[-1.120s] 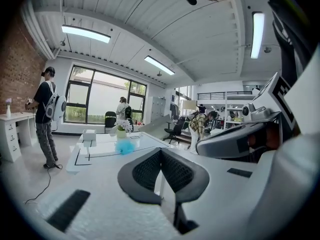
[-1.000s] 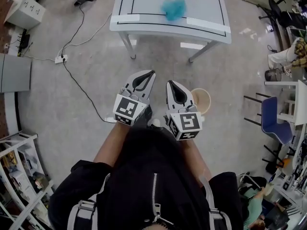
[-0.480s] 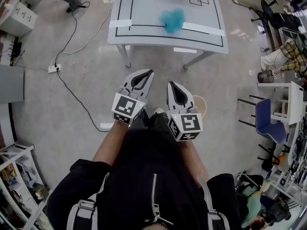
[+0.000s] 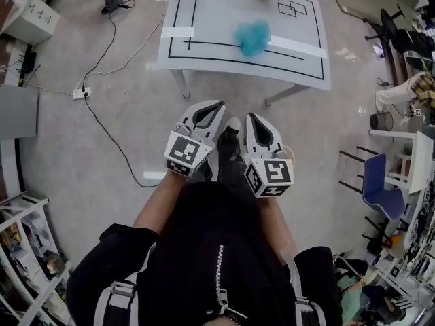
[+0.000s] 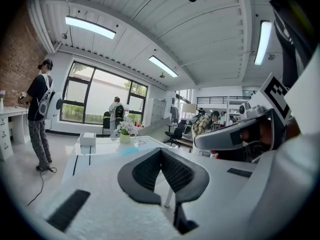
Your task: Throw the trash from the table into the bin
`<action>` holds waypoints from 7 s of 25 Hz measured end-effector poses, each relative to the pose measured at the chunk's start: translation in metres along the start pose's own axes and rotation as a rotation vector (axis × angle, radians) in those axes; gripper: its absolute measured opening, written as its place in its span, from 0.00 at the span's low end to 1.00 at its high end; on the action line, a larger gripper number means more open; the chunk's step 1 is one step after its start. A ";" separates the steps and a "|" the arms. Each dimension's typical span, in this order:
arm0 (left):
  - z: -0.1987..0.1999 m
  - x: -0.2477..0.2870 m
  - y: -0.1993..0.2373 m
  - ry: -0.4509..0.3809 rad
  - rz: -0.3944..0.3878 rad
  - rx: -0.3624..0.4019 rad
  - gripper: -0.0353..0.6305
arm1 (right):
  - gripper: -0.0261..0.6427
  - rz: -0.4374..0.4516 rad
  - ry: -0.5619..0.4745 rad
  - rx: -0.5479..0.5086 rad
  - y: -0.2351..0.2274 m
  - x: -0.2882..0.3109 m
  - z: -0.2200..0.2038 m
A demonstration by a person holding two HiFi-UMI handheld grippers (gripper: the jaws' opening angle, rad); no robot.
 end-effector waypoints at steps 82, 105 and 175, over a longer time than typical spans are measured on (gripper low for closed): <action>0.018 0.244 0.192 0.143 0.065 -0.157 0.06 | 0.41 0.009 0.327 -0.057 -0.186 0.372 -0.023; 0.000 0.232 0.201 0.162 0.094 -0.213 0.06 | 0.40 0.003 0.541 -0.245 -0.190 0.413 -0.079; 0.032 0.265 0.136 0.121 -0.377 0.032 0.06 | 0.07 -0.261 0.359 -0.080 -0.203 0.251 -0.005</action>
Point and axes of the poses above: the fingertips, and each gripper's own axes: x forward along the fingers, y to its left, z out of its top, the point moved 3 cm from there along -x, backward along the fingers, and after that the axes turned 7 degrees about -z, right-handed, at the moved point
